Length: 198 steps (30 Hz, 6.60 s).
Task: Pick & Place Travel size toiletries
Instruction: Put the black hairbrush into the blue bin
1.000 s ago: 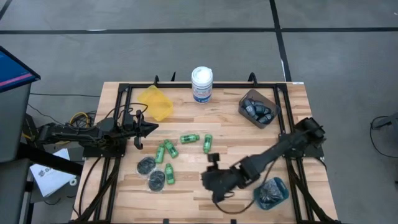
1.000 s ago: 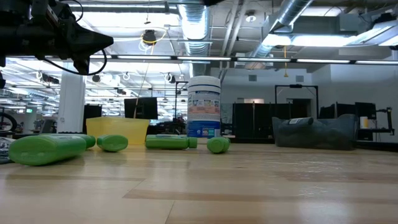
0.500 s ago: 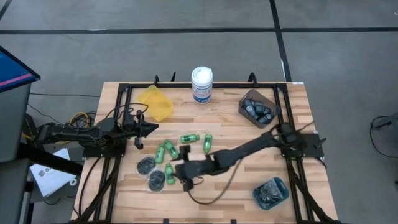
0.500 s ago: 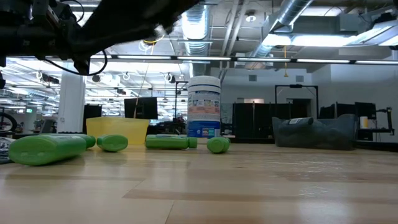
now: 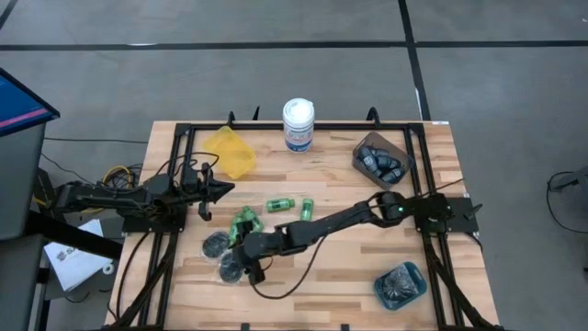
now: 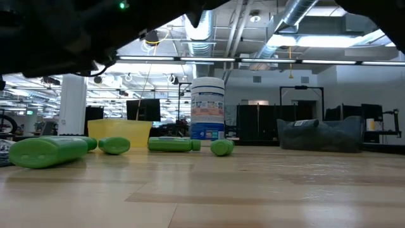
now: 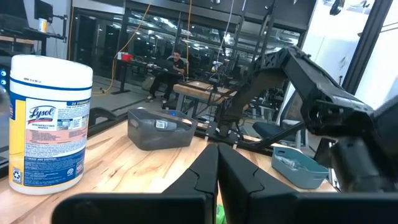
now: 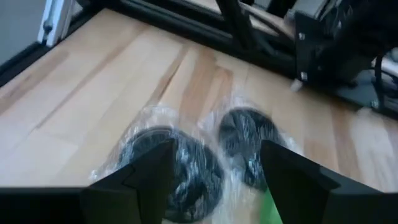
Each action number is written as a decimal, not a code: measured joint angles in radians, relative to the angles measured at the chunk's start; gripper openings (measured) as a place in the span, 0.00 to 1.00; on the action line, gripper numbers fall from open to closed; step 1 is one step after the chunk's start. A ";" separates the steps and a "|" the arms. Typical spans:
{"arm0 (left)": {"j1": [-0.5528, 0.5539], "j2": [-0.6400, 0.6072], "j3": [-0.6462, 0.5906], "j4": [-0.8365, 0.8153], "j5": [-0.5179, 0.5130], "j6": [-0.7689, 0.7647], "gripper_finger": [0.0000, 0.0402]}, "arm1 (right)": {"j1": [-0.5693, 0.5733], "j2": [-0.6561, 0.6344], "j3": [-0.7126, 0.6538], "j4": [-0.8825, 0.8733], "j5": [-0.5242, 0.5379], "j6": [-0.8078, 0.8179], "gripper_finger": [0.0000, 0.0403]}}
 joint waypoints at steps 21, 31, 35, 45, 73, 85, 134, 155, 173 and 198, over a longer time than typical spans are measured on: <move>0.000 0.000 0.000 0.014 0.000 0.000 0.00 | -0.070 0.083 0.033 -0.109 0.000 0.092 0.56; 0.000 0.000 0.000 0.018 0.000 0.000 0.00 | -0.051 0.072 0.039 -0.291 0.000 0.110 0.56; 0.000 0.000 0.000 0.022 0.000 0.000 0.00 | -0.062 0.052 0.038 -0.417 0.011 0.121 0.56; 0.000 0.000 0.000 0.024 0.000 0.000 0.00 | -0.103 -0.014 0.029 -0.582 0.128 0.101 0.50; 0.000 0.000 0.000 0.037 0.000 0.000 0.00 | -0.067 -0.001 0.033 -0.218 -0.144 -0.145 0.58; 0.000 0.000 0.000 0.036 0.000 0.000 0.00 | -0.065 0.047 0.029 -0.182 -0.194 -0.144 0.57; 0.000 0.006 0.000 0.038 0.000 0.000 0.00 | -0.057 -0.113 0.031 -0.569 -0.197 -0.039 0.00; 0.000 0.007 0.000 0.043 0.000 0.000 0.00 | 0.283 -0.292 -0.013 -1.440 0.169 0.710 0.00; 0.000 0.031 0.000 0.052 0.000 0.000 0.00 | 0.844 -0.860 -0.712 -1.357 0.162 2.032 0.00; 0.000 0.031 0.000 0.062 0.000 0.000 0.00 | 0.995 -0.689 -0.772 -1.086 0.106 2.143 0.00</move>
